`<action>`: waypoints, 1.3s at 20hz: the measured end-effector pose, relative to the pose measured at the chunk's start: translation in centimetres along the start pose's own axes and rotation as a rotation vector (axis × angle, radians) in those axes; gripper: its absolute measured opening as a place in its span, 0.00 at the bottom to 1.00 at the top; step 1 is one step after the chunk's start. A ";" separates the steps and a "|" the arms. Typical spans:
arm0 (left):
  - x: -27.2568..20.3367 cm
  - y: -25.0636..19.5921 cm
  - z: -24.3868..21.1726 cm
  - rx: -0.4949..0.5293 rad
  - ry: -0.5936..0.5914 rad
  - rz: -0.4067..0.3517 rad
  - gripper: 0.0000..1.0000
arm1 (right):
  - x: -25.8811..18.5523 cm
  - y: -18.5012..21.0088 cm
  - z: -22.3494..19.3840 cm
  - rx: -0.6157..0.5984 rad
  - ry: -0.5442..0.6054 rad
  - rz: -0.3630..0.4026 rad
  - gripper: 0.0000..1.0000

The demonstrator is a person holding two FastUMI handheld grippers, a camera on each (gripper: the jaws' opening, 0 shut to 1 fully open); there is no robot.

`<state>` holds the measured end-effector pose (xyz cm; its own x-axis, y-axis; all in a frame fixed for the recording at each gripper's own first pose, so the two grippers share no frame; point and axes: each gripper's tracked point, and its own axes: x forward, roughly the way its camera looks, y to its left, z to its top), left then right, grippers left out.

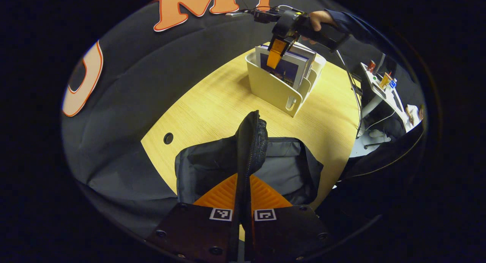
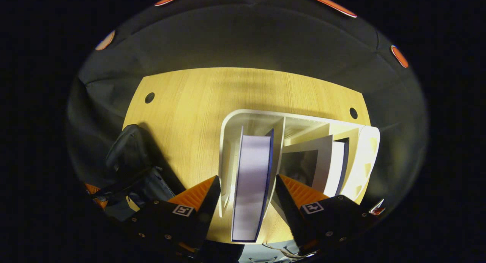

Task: Open the schoolbag, grab two books from the bookshelf and put them into the schoolbag.

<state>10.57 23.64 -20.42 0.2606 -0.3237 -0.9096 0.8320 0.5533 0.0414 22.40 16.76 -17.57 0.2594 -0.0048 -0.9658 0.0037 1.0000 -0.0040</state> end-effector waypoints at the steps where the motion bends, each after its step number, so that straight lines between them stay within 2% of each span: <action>1: 0.0 -0.1 0.1 0.003 0.001 -0.002 0.07 | 0.4 -0.3 -0.4 0.005 0.016 -0.020 0.73; 2: 0.0 -0.1 0.2 0.002 0.002 -0.004 0.07 | 0.5 -0.4 -0.5 0.008 0.030 -0.027 0.68; 3: 0.0 0.0 0.1 0.001 0.002 -0.008 0.07 | 0.5 -0.3 -0.7 0.021 0.039 -0.027 0.58; 4: 0.1 0.0 0.0 -0.004 0.004 -0.011 0.07 | 0.4 0.0 -0.6 0.029 0.043 -0.023 0.44; 6: 0.2 0.1 0.0 -0.014 0.007 -0.015 0.07 | 0.2 -0.1 -1.1 0.035 0.056 -0.037 0.39; 11: 0.3 0.2 0.0 -0.023 0.006 -0.024 0.07 | -1.5 0.0 -2.9 0.055 0.024 -0.032 0.36; 14: 0.4 0.0 -0.1 -0.023 0.006 -0.033 0.07 | -3.0 0.1 -4.9 0.073 0.010 -0.002 0.36; 20: 0.9 -0.1 0.3 -0.023 0.011 -0.049 0.07 | -7.1 -1.3 -8.8 0.088 -0.056 0.001 0.36; 26: 1.5 -0.7 -0.1 -0.048 0.015 -0.069 0.07 | -9.4 -1.2 -13.9 0.164 -0.092 0.074 0.35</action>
<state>10.30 22.84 -21.85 0.1961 -0.3512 -0.9155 0.8233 0.5662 -0.0408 6.55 15.62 -12.14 0.3518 0.0612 -0.9341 0.1366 0.9838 0.1159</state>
